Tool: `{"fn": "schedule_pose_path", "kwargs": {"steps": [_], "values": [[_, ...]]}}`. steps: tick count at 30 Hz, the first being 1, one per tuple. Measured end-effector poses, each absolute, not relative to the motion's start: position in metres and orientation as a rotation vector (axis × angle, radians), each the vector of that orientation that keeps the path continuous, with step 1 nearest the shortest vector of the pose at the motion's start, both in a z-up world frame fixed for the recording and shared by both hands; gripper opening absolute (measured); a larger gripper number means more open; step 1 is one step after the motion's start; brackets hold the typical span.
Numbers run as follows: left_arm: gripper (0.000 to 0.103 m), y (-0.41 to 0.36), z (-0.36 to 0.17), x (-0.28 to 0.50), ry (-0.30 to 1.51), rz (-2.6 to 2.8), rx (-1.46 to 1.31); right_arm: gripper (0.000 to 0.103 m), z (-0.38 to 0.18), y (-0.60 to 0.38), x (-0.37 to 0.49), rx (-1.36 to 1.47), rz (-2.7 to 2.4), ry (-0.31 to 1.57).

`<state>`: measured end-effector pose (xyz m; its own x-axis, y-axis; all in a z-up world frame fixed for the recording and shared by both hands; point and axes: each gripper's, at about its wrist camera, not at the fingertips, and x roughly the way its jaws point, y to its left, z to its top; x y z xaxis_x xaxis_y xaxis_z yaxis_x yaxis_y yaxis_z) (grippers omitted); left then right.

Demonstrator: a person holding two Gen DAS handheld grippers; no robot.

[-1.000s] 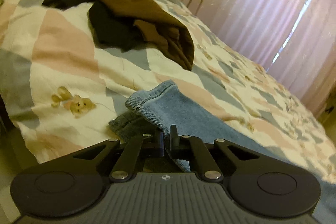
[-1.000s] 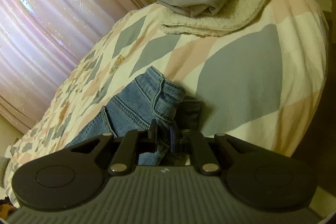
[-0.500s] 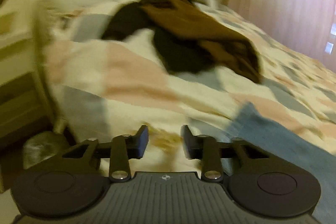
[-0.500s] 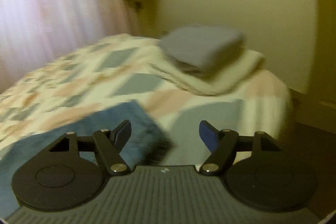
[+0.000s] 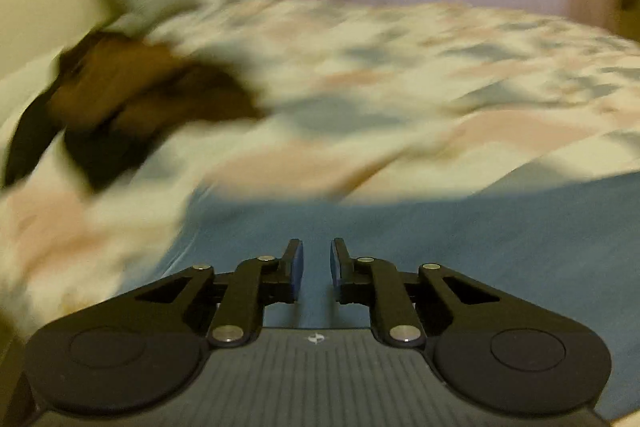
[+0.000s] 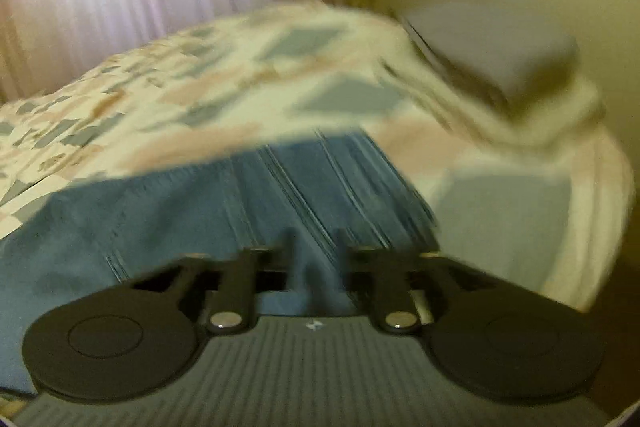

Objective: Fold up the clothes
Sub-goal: 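Lift the folded jeans with both grippers and fold the hem toward the waistband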

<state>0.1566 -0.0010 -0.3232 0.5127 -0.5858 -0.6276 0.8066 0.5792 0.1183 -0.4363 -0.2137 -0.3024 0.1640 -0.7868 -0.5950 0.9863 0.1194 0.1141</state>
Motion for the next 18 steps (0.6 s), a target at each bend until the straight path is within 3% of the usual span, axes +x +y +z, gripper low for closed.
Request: {"fn": "schedule_pose_path", "kwargs": {"steps": [6, 9, 10, 12, 13, 16, 18], "values": [[0.021, -0.151, -0.302, 0.041, 0.656, -1.553, 0.355, 0.035, -0.305, -0.272, -0.357, 0.45, -1.097, 0.475], [0.027, -0.214, -0.314, -0.036, 0.665, -1.788, 0.41, 0.032, -0.321, -0.292, -0.341, 0.42, -1.08, 0.578], [0.026, -0.231, -0.321, -0.054, 0.675, -1.813, 0.443, 0.029, -0.328, -0.299, -0.344, 0.418, -1.104, 0.613], [0.029, -0.259, -0.346, -0.072, 0.661, -1.76, 0.529, 0.011, -0.337, -0.312, -0.366, 0.467, -1.14, 0.615], [0.044, -0.27, -0.359, -0.072, 0.681, -1.722, 0.554, 0.0, -0.339, -0.316, -0.382, 0.524, -1.159, 0.588], [0.047, -0.265, -0.367, -0.049, 0.768, -1.688, 0.469, 0.0, -0.33, -0.307, -0.41, 0.594, -1.194, 0.522], [0.047, -0.241, -0.354, -0.041, 0.727, -1.651, 0.437, 0.015, -0.321, -0.286, -0.41, 0.504, -1.248, 0.536]]}}
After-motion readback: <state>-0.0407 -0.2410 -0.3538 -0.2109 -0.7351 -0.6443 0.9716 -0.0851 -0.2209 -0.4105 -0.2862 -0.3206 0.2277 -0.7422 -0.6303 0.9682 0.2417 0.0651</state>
